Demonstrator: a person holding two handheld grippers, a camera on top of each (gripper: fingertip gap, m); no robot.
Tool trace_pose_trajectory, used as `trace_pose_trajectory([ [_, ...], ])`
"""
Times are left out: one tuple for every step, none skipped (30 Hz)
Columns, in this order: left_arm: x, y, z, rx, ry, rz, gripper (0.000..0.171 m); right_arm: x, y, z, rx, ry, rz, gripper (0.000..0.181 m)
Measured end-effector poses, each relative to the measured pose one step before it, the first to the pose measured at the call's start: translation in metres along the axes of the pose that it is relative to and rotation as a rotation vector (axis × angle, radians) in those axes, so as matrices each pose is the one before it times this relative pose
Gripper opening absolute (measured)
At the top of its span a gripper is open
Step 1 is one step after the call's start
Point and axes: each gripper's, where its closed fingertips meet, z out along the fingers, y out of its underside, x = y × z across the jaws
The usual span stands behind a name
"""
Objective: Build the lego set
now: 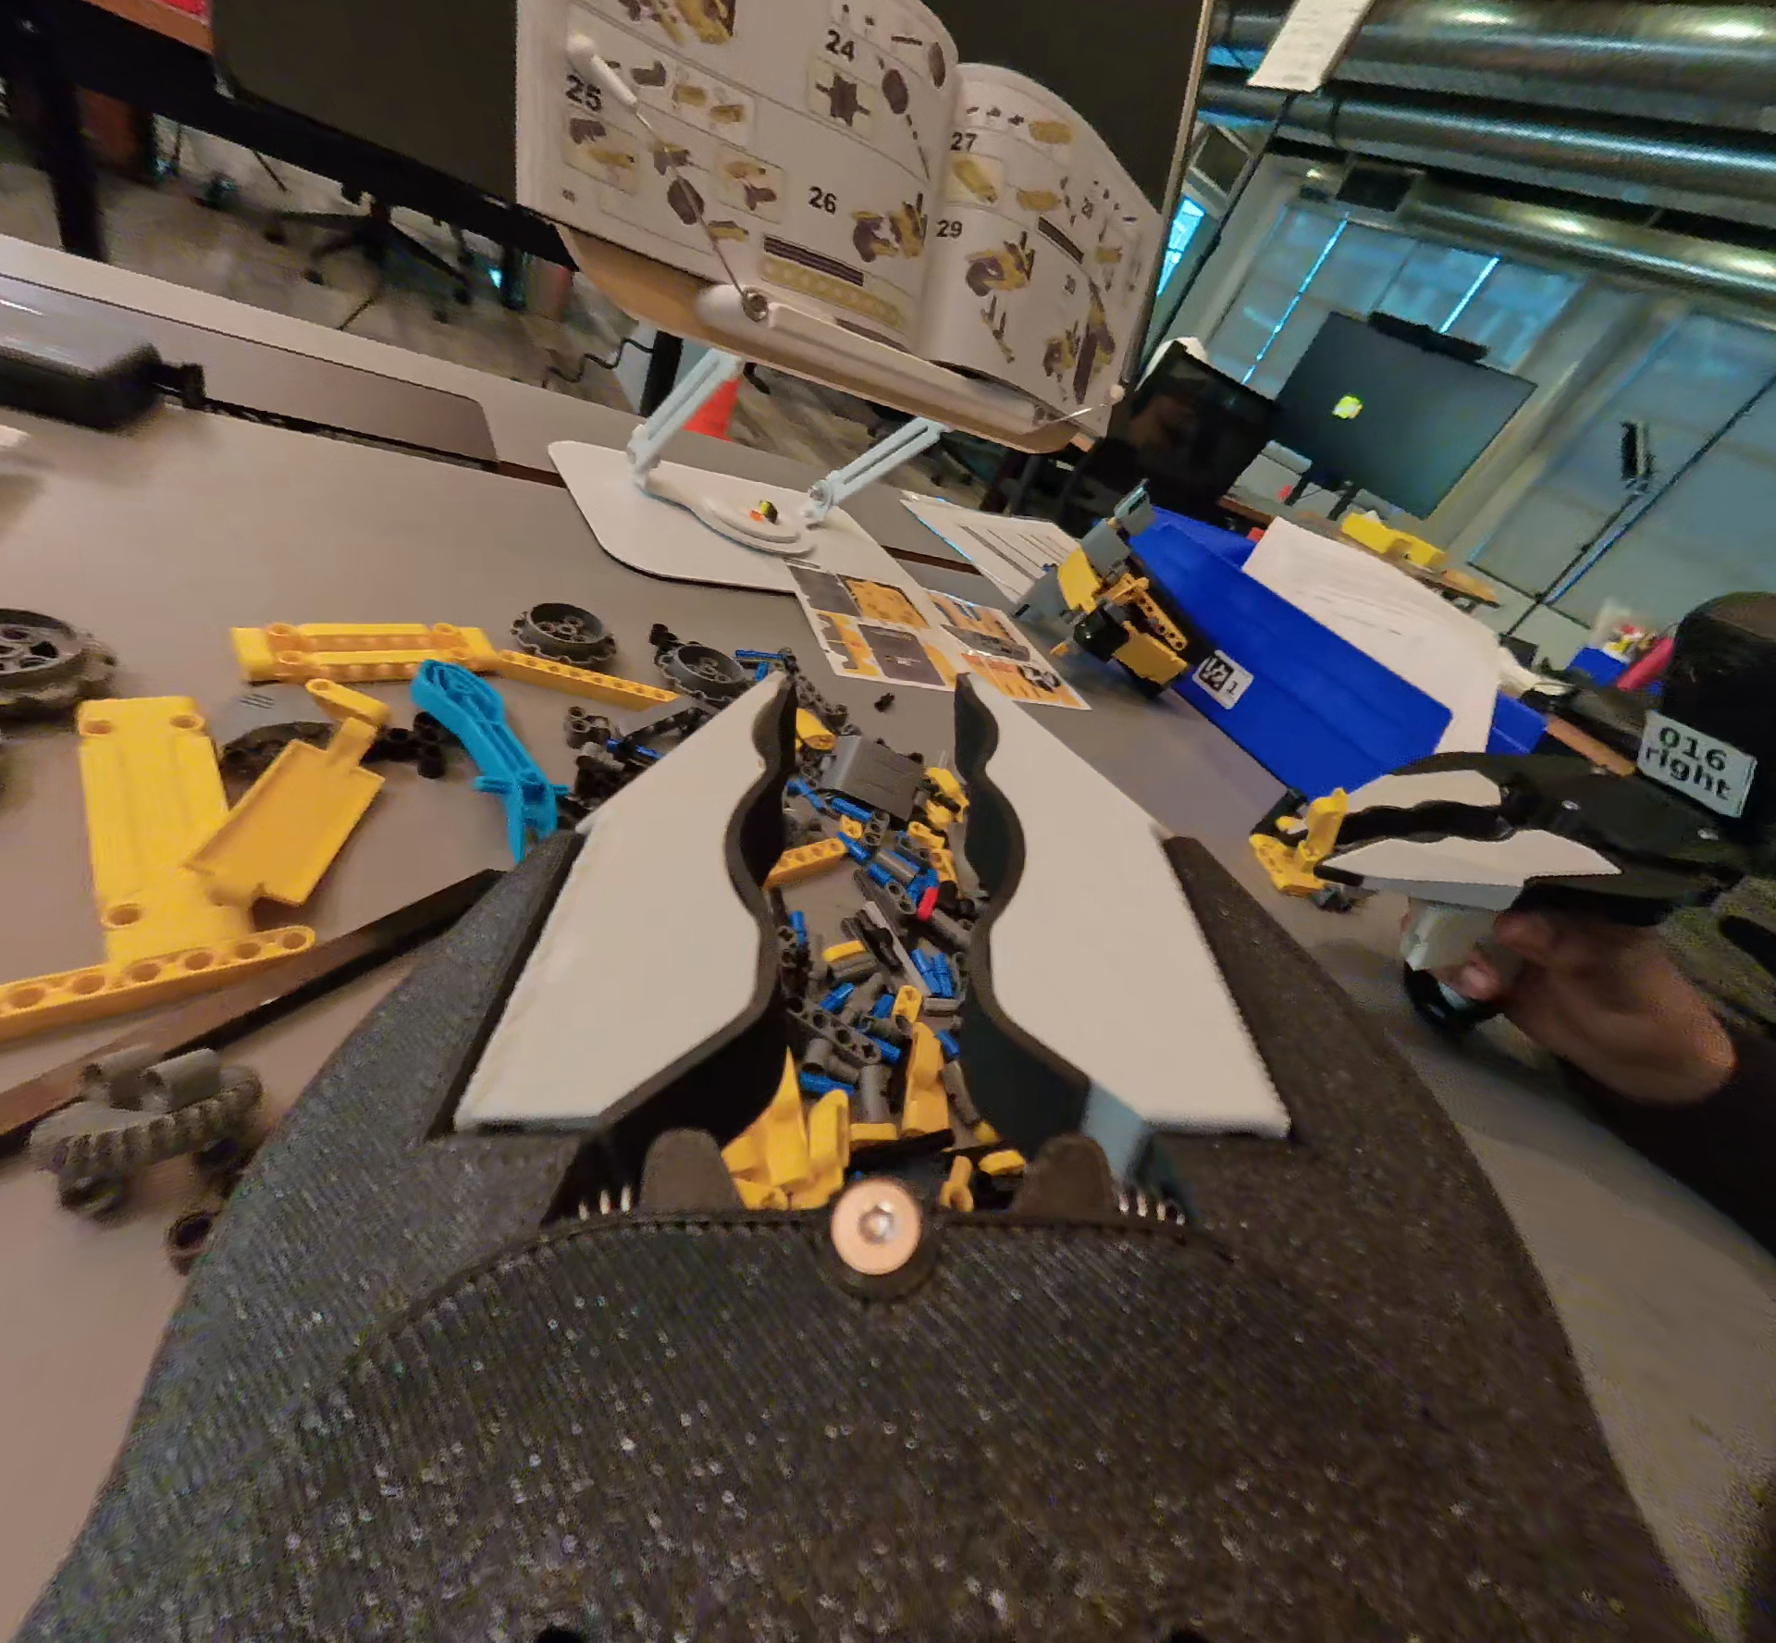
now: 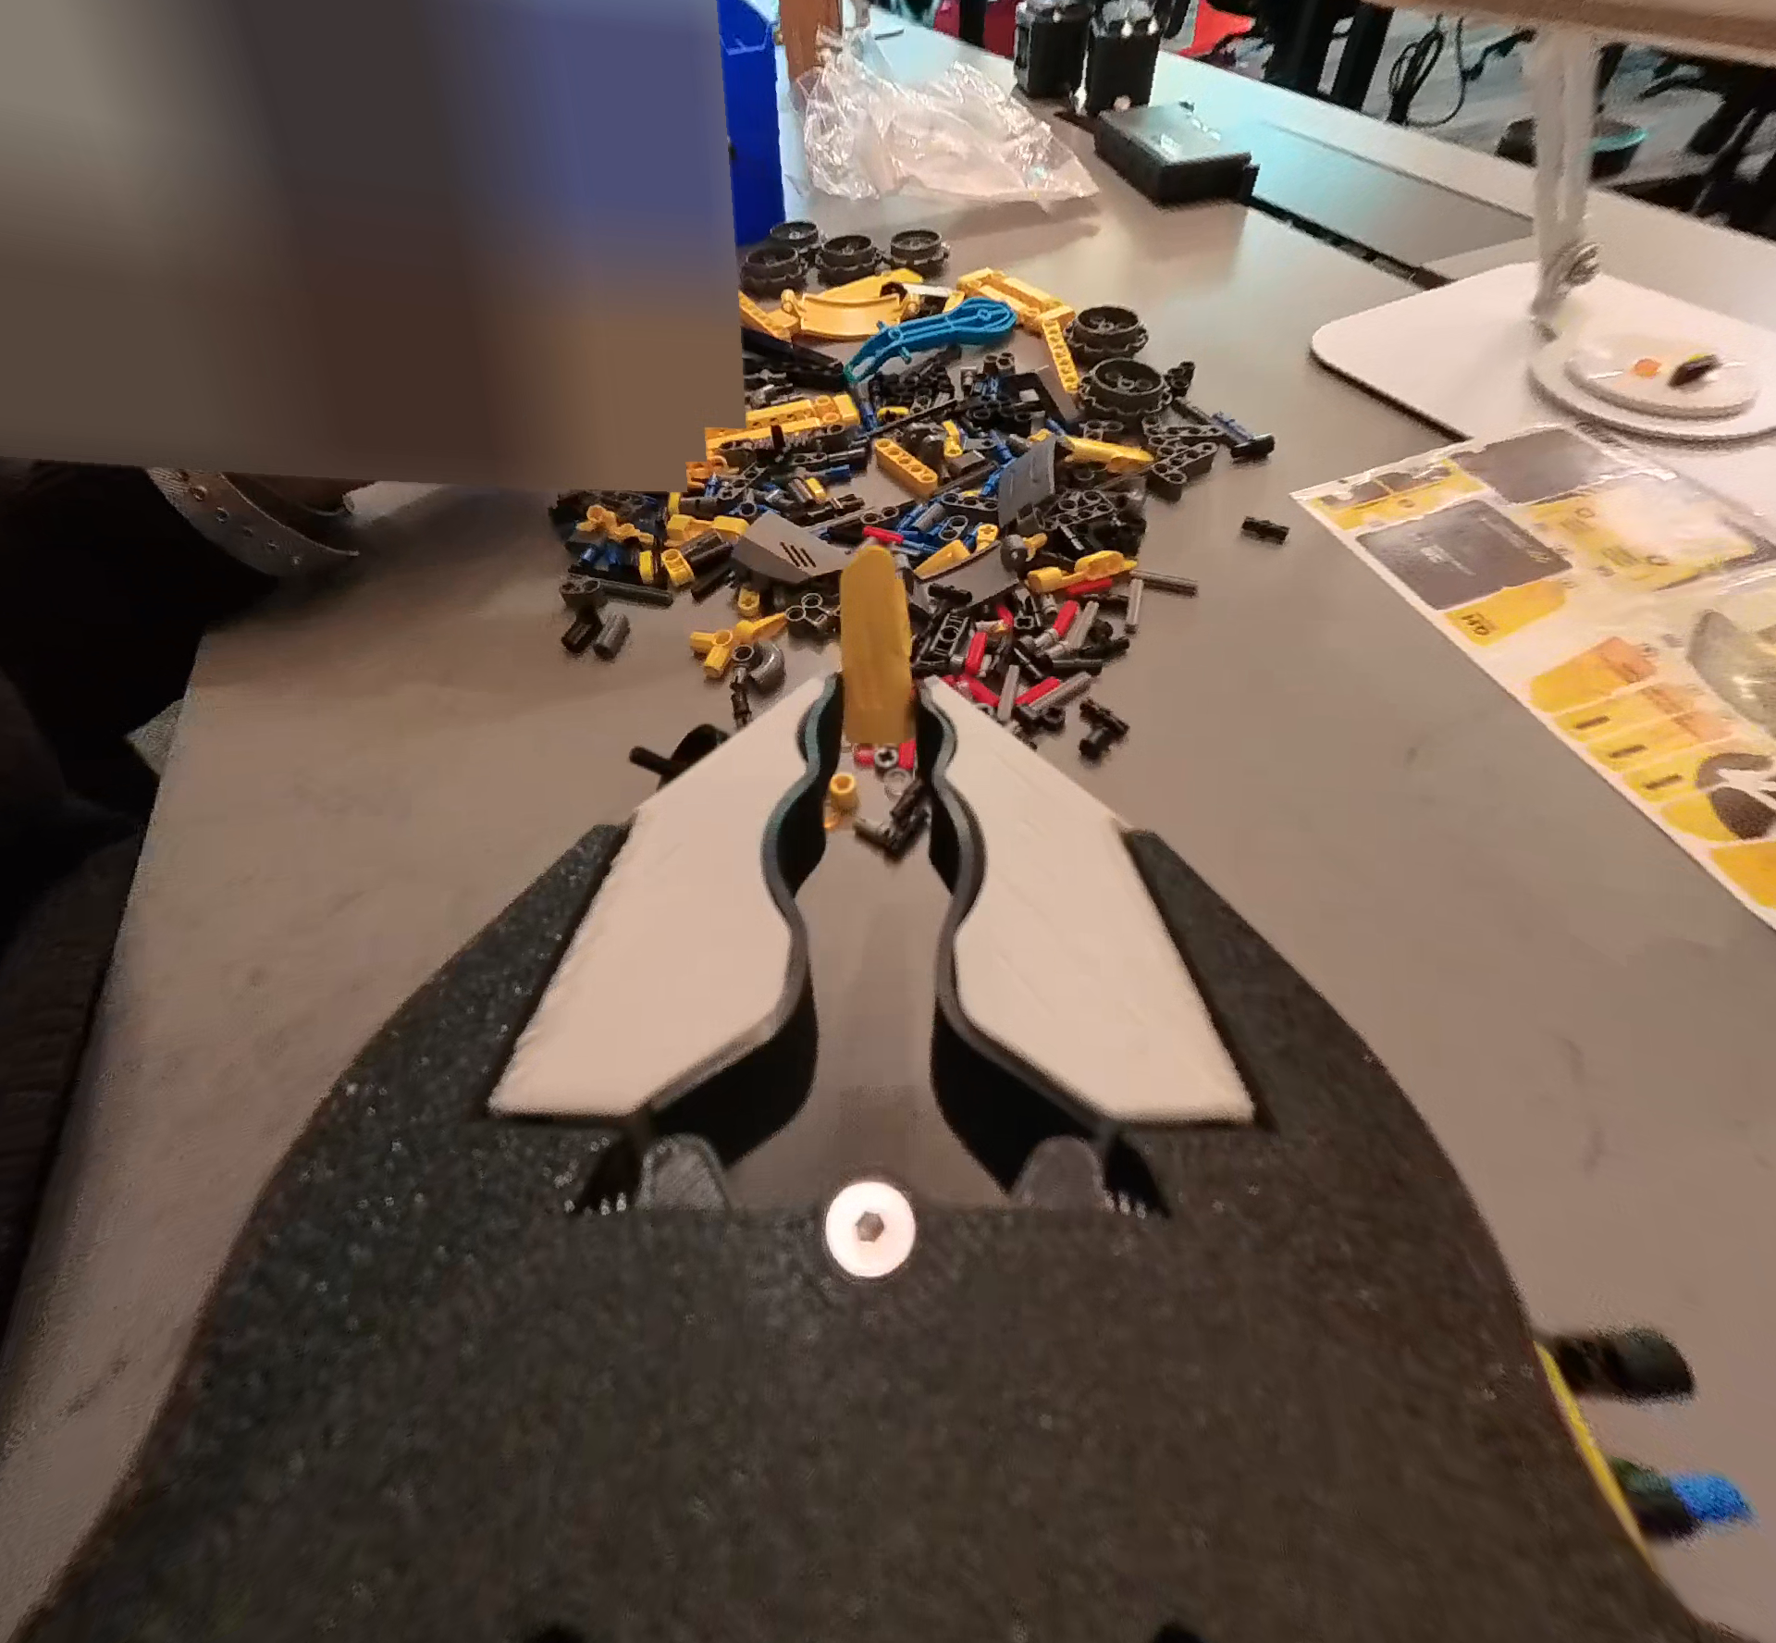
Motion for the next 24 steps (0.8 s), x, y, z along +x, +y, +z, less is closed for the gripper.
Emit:
trace_pose_trajectory([
  [-0.00070, 0.00038, 0.00034, -0.00521, -0.0069, 0.0107, 0.028, 0.00069, 0.00136, 0.00571, -0.0207, -0.0094, 0.0038, 0.014],
  [-0.00021, 0.00129, 0.00070, -0.00812, -0.0060, 0.0090, 0.027, 0.00162, 0.00215, 0.00647, -0.0282, -0.0045, 0.0033, 0.014],
  [0.00022, 0.00155, 0.00089, -0.00878, -0.0044, 0.0094, 0.027, 0.00193, 0.00288, 0.00743, -0.0358, -0.0024, -0.0013, 0.014],
  [0.00039, 0.00121, 0.00069, -0.00745, -0.0037, 0.0112, 0.027, 0.00170, 0.00315, 0.00792, -0.0393, -0.0024, -0.0095, 0.014],
  [0.00032, 0.00082, 0.00057, -0.00584, -0.0035, 0.0109, 0.027, 0.00199, 0.00335, 0.00799, -0.0426, 0.0001, -0.0129, 0.014],
  [0.00048, 0.00080, 0.00046, -0.00559, -0.0019, 0.0089, 0.027, 0.00054, 0.00289, 0.00742, -0.0396, -0.0076, -0.0130, 0.014],
  [0.00067, 0.00083, 0.00030, -0.00489, 0.0002, 0.0070, 0.027, 0.00028, 0.00165, 0.00612, -0.0291, -0.0087, -0.0102, 0.014],
  [0.00063, 0.00061, 0.00002, -0.00259, 0.0016, 0.0047, 0.028, 0.00054, 0.00037, 0.00419, -0.0165, -0.0050, -0.0052, 0.014],
  [0.00022, 0.00046, -0.00018, -0.00190, 0.0013, 0.0031, 0.029, 0.00065, -0.00018, 0.00250, -0.0077, -0.0042, 0.0013, 0.014],
  [-0.00059, -0.00003, -0.00048, 0.00064, -0.0022, 0.0004, 0.029, 0.00060, 0.00012, 0.00112, -0.0045, -0.0065, 0.0086, 0.014],
  [-0.00102, -0.00106, -0.00097, 0.00614, -0.0039, -0.0015, 0.029, 0.00041, 0.00035, 0.00009, -0.0019, -0.0090, 0.0151, 0.016],
  [-0.00111, -0.00177, -0.00145, 0.01033, -0.0021, -0.0037, 0.029, 0.00134, 0.00009, -0.00055, 0.0020, -0.0038, 0.0184, 0.020],
  [-0.00044, -0.00222, -0.00147, 0.01206, 0.0029, -0.0067, 0.030, 0.00183, 0.00055, -0.00110, 0.0018, 0.0008, 0.0202, 0.021],
  [0.00002, -0.00203, -0.00143, 0.01167, 0.0073, -0.0100, 0.032, 0.00090, 0.00086, -0.00122, 0.0008, -0.0022, 0.0193, 0.021],
  [-0.00011, -0.00213, -0.00115, 0.01163, 0.0066, -0.0111, 0.034, 0.00032, 0.00018, -0.00137, 0.0046, -0.0045, 0.0139, 0.022],
  [-0.00037, -0.00175, -0.00112, 0.01005, 0.0040, -0.0091, 0.035, 0.00034, -0.00127, -0.00171, 0.0126, 0.0001, 0.0066, 0.022],
  [-0.00054, -0.00175, -0.00111, 0.00950, 0.0013, -0.0054, 0.035, 0.00044, -0.00172, -0.00185, 0.0156, 0.0042, 0.0013, 0.022],
  [-0.00069, -0.00231, -0.00173, 0.01270, -0.0022, -0.0018, 0.035, -0.00019, -0.00114, -0.00145, 0.0110, 0.0015, -0.0011, 0.022],
  [-0.00054, -0.00388, -0.00262, 0.02078, -0.0033, 0.0033, 0.034, -0.00069, -0.00043, -0.00093, 0.0055, -0.0010, -0.0021, 0.022],
  [0.00161, -0.00682, -0.00450, 0.03551, 0.0052, 0.0083, 0.030, -0.00033, 0.00008, -0.00065, 0.0022, 0.0023, -0.0012, 0.022],
  [0.00728, -0.01334, -0.00772, 0.07493, 0.0317, 0.0218, 0.025, -0.00062, -0.00012, -0.00077, 0.0029, 0.0012, -0.0025, 0.022],
  [0.00875, -0.01634, -0.00899, 0.09541, 0.0298, 0.0400, 0.025, -0.00112, -0.00041, -0.00079, 0.0054, -0.0007, -0.0052, 0.022],
  [0.00186, -0.01169, -0.00700, 0.06721, -0.0166, 0.0460, 0.022, -0.00051, -0.00091, -0.00089, 0.0074, 0.0033, -0.0067, 0.022],
  [-0.00214, -0.00553, -0.00411, 0.03183, -0.0356, 0.0416, 0.018, 0.00025, -0.00088, -0.00080, 0.0071, 0.0074, -0.0060, 0.022],
])
